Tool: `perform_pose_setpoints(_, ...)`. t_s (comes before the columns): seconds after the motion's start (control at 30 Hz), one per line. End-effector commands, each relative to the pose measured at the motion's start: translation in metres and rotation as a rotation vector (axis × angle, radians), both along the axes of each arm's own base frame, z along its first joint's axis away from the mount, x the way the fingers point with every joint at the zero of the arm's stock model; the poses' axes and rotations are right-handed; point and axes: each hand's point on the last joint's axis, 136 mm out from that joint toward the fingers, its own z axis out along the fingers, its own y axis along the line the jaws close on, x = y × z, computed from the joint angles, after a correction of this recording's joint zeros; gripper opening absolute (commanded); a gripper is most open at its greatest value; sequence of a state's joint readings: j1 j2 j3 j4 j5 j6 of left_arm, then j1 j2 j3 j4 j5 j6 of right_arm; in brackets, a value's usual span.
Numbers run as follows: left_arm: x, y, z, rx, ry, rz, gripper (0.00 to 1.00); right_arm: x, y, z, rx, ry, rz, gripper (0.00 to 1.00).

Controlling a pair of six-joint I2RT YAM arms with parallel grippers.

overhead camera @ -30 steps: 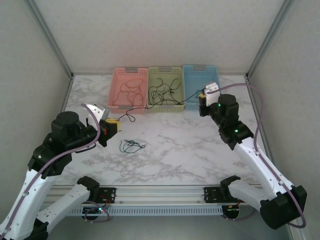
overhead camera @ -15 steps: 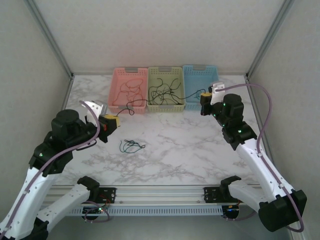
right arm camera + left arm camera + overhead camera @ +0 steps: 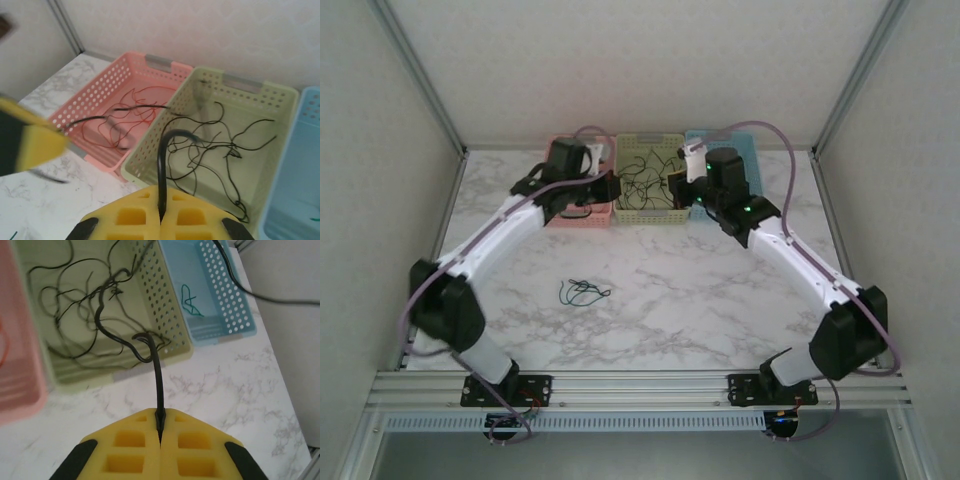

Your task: Untangle the cables

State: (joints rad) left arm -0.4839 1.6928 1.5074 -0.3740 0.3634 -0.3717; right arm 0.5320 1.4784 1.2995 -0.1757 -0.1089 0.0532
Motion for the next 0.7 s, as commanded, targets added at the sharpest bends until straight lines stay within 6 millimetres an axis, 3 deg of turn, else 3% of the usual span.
perform_pose_setpoints(0.0, 0.024, -0.05, 0.034, -0.103, -0.057, -0.099, 0.0, 0.007, 0.016, -0.005, -0.026, 0.025, 0.031, 0.0)
perform_pose_setpoints(0.13, 0.057, -0.065, 0.005, -0.059, -0.01, -0.082, 0.0, 0.027, 0.025, -0.027, -0.06, 0.066, 0.015, 0.0)
perform_pose_setpoints(0.27, 0.078, -0.062, -0.029, 0.01, 0.043, -0.031, 0.0, 0.047, 0.03, -0.051, -0.104, 0.1, -0.01, 0.0)
perform_pose_setpoints(0.43, 0.092, -0.039, -0.063, 0.087, 0.101, 0.068, 0.0, 0.069, 0.037, -0.068, -0.126, 0.127, -0.015, 0.0)
perform_pose_setpoints(0.6, 0.095, -0.036, -0.087, 0.096, 0.155, 0.078, 0.03, 0.089, 0.036, -0.088, -0.142, 0.164, -0.037, 0.0)
perform_pose_setpoints(0.67, 0.097, -0.035, -0.093, 0.1, 0.16, 0.087, 0.09, 0.097, 0.034, -0.099, -0.141, 0.188, -0.05, 0.0)
